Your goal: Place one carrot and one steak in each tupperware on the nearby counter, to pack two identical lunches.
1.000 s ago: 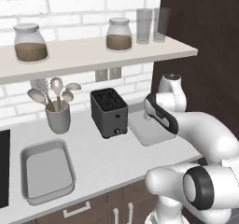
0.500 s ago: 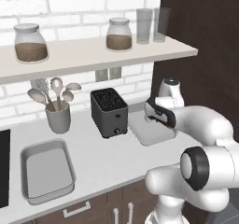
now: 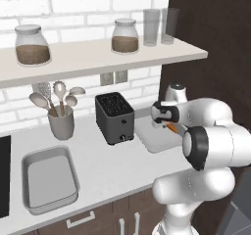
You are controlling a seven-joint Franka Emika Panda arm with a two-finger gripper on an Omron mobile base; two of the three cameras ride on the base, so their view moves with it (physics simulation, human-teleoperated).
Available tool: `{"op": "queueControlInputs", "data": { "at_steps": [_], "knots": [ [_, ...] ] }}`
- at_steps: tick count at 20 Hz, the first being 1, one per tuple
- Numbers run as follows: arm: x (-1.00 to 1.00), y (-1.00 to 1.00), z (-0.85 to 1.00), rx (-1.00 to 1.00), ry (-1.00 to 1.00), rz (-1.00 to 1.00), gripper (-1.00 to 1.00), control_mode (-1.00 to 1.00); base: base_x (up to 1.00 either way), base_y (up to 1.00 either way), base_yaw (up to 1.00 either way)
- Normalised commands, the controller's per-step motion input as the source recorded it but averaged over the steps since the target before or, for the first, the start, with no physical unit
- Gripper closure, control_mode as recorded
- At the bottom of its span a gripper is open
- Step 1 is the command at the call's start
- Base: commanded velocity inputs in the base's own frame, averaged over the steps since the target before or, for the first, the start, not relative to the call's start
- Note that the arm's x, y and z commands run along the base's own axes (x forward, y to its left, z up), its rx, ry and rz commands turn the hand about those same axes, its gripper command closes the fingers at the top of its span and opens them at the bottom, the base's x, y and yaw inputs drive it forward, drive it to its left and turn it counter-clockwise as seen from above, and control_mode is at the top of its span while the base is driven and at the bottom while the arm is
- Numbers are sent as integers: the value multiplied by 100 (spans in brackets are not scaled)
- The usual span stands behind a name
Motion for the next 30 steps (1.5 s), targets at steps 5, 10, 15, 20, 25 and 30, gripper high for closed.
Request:
{"op": "queueControlInputs", "data": {
  "at_steps": [5,10,15,20,25,30],
  "knots": [
    [57,0,-30,0,3,2,100,-100,0,0,0],
    [34,-17,-31,0,2,2,100,-100,0,0,0],
    [28,-8,-38,0,1,2,100,-100,0,0,0],
    [33,0,-23,0,1,0,100,-100,0,0,0],
    [18,5,-9,0,0,0,-100,-100,0,0,0],
    [-30,32,33,-3,-8,0,-100,-100,0,0,0]
  ]
}}
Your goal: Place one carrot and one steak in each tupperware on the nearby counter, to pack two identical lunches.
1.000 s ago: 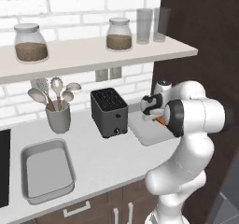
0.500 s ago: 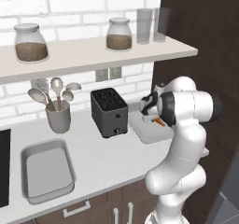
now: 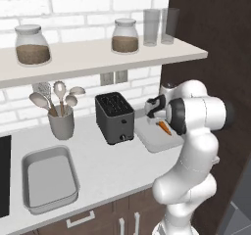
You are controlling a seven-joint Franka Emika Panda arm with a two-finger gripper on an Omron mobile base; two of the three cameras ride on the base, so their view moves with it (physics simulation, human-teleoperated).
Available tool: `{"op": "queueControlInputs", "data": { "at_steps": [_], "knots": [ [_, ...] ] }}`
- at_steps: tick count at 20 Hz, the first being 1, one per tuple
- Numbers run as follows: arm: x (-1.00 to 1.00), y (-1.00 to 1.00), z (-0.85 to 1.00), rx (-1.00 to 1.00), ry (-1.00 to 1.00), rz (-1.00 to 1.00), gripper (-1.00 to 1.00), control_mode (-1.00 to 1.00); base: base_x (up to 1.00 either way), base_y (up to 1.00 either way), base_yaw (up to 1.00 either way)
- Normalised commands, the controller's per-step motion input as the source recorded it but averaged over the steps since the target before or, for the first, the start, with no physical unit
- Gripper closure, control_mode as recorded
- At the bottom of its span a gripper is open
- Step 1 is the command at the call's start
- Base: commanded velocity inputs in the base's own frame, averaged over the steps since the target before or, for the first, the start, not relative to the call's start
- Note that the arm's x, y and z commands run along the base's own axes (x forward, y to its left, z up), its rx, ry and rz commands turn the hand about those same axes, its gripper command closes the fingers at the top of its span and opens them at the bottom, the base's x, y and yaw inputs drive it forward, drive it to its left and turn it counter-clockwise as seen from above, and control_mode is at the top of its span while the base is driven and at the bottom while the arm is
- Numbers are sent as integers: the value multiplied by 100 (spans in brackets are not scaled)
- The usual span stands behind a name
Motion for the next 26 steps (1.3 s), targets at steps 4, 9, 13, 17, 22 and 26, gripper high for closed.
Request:
{"op": "queueControlInputs", "data": {
  "at_steps": [4,9,13,17,22,26],
  "knots": [
    [-42,26,61,-2,-11,0,-100,-100,0,0,0],
    [-98,6,40,0,-17,0,-100,-100,0,0,0],
    [-100,0,59,1,-16,0,-100,-100,0,0,0],
    [-99,22,91,1,-10,0,-100,-100,0,0,0],
    [-93,30,95,11,-1,0,-100,-100,0,0,0],
    [-93,43,65,15,1,0,-100,-100,0,0,0]
  ]
}}
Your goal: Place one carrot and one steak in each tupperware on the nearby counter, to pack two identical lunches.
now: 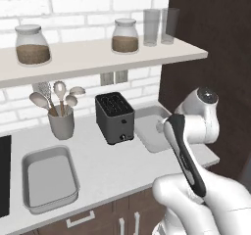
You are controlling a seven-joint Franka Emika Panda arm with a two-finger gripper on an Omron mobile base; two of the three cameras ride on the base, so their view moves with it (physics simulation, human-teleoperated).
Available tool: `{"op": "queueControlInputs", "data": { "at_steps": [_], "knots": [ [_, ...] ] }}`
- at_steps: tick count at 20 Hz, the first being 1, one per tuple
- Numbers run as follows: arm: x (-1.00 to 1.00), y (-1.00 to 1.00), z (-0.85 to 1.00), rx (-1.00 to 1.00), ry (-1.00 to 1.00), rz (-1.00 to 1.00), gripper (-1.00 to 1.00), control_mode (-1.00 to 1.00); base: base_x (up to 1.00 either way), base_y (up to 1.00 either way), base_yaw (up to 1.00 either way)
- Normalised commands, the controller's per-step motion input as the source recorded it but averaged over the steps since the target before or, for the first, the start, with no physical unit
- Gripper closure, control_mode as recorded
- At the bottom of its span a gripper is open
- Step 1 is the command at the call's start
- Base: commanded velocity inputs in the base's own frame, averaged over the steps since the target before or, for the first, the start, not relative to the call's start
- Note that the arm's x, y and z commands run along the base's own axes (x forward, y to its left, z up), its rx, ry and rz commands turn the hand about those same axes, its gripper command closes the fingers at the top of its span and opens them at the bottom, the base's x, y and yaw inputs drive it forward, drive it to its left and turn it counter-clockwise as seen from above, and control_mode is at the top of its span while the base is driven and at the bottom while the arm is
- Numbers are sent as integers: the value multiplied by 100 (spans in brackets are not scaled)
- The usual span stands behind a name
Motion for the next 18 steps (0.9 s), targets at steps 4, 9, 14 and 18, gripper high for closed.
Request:
{"op": "queueControlInputs", "data": {
  "at_steps": [4,9,14,18],
  "knots": [
    [-97,28,59,14,1,0,-100,-100,0,0,0],
    [-100,3,34,5,5,-4,-100,-100,0,0,0],
    [-88,10,13,-1,3,-9,-100,-100,0,0,0],
    [-78,17,-4,-9,3,-5,-100,-100,0,0,0]
  ]
}}
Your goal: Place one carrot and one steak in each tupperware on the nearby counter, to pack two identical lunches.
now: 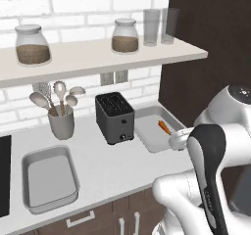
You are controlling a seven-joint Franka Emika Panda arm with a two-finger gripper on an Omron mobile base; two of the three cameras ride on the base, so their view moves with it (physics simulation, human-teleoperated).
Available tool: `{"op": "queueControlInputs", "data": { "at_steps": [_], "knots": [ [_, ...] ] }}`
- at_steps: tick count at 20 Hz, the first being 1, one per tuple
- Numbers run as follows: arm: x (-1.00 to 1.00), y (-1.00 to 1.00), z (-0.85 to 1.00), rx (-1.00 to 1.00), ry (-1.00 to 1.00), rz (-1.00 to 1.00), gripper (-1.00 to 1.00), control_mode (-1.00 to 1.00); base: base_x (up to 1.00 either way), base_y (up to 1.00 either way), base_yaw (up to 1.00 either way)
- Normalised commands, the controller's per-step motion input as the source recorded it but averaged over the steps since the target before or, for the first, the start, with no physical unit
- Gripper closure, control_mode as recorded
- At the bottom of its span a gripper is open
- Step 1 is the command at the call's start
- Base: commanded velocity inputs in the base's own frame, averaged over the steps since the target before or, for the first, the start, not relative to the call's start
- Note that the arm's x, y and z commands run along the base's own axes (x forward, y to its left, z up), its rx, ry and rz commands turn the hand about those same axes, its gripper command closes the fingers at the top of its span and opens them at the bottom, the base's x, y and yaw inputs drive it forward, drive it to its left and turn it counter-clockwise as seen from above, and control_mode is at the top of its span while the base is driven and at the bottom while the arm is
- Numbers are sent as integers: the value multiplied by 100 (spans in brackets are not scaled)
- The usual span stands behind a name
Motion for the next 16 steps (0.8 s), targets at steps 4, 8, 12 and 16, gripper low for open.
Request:
{"op": "queueControlInputs", "data": {
  "at_steps": [4,8,12,16],
  "knots": [
    [0,0,0,0,0,0,-100,100,-100,0,-3],
    [0,0,0,0,0,0,-100,100,-100,-17,-6],
    [0,0,0,0,0,0,-100,100,-100,-44,-9],
    [0,0,0,0,0,0,-100,100,-92,-69,-19]
  ]
}}
